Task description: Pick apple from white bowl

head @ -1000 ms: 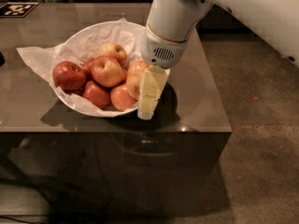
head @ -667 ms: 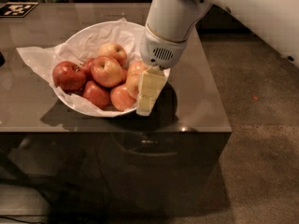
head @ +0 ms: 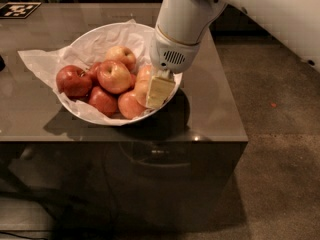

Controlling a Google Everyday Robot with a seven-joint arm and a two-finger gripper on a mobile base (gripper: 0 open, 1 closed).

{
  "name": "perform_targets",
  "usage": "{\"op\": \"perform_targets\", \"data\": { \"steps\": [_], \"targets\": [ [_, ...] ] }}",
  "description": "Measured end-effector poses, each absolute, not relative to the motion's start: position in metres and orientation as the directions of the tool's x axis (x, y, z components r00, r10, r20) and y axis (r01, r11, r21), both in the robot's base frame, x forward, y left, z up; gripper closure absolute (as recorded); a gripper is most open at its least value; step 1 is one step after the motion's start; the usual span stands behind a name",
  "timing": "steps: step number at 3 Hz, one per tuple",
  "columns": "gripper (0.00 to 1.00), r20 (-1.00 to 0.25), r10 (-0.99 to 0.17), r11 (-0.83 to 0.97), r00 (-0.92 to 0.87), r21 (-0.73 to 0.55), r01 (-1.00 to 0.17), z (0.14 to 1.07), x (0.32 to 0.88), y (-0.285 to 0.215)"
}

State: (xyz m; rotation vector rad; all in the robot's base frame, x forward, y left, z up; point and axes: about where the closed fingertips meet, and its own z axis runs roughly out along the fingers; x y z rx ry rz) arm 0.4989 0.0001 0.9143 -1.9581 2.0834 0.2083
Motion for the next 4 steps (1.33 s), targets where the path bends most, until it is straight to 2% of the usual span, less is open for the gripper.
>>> {"op": "perform_targets", "data": {
  "steps": [1, 2, 4],
  "targets": [
    [0.89, -0.295, -0.954, 0.074, -0.047, -0.082, -0.994, 0.914, 0.499, 0.000],
    [1.00, -0.295, -0.954, 0.074, -0.046, -0.083, -0.994, 0.915, 0.499, 0.000],
    [1.00, -0.303, -0.953, 0.078, -0.014, -0.200, -0.977, 0.964, 0.478, -0.003]
  ]
}}
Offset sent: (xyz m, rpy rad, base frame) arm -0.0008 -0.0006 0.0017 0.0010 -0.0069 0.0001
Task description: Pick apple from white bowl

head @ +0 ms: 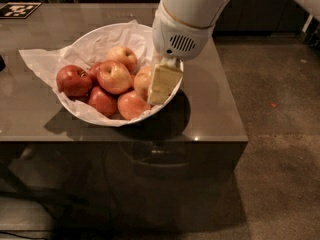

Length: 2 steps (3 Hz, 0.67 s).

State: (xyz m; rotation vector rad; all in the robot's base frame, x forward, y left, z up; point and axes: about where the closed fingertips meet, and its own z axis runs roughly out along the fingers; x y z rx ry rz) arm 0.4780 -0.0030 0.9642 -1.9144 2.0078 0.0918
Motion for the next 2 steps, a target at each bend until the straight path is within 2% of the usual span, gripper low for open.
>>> {"op": "perform_targets", "data": {
  "steps": [2],
  "targets": [
    [1.00, -0.289, -0.957, 0.062, 0.014, -0.253, -0.966, 1.003, 0.480, 0.001]
  ]
}}
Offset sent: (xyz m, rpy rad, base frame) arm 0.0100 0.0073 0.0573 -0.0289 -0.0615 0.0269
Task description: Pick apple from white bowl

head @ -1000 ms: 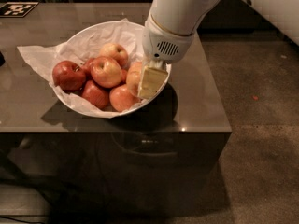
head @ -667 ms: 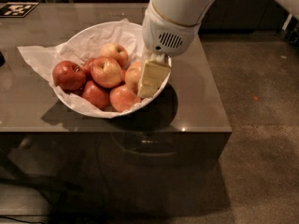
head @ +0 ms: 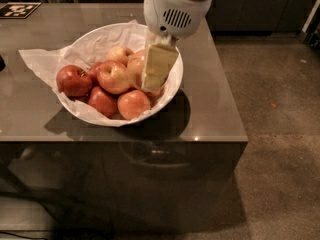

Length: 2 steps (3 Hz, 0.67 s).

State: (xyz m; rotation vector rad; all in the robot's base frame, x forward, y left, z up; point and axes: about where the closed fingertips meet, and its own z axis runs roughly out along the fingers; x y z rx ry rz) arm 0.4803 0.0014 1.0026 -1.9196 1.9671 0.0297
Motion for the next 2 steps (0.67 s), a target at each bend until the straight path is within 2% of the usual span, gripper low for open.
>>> {"op": "perform_targets", "data": {
  "steps": [2],
  "targets": [
    [1.00, -0.245, -0.967, 0.026, 0.066, -0.354, -0.935, 1.063, 0.489, 0.035]
  ]
}}
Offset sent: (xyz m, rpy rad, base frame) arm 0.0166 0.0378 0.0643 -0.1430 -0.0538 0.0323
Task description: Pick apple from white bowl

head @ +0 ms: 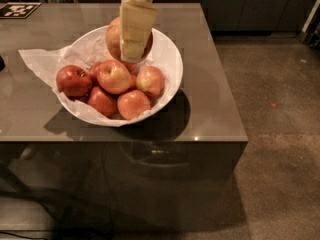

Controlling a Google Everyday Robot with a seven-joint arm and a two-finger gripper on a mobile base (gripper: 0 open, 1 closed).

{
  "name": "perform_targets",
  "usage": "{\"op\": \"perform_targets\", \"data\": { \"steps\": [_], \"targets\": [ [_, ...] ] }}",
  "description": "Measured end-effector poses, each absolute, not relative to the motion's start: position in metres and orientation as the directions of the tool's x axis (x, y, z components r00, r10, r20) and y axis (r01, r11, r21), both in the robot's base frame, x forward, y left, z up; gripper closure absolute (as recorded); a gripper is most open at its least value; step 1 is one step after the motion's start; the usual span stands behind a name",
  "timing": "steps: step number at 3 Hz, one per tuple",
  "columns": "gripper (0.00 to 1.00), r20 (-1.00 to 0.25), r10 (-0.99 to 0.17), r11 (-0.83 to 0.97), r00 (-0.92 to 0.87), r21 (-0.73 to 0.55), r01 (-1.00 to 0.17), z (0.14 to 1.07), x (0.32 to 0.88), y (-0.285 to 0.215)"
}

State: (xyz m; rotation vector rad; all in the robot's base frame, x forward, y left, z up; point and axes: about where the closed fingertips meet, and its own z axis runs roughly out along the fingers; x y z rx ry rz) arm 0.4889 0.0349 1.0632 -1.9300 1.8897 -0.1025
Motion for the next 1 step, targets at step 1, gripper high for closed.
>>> {"op": "perform_targets", "data": {
  "steps": [1],
  "targets": [
    [1.00, -0.245, -0.967, 0.026, 0.066, -0.354, -0.935, 1.0632, 0.4889, 0.0349]
  ]
}}
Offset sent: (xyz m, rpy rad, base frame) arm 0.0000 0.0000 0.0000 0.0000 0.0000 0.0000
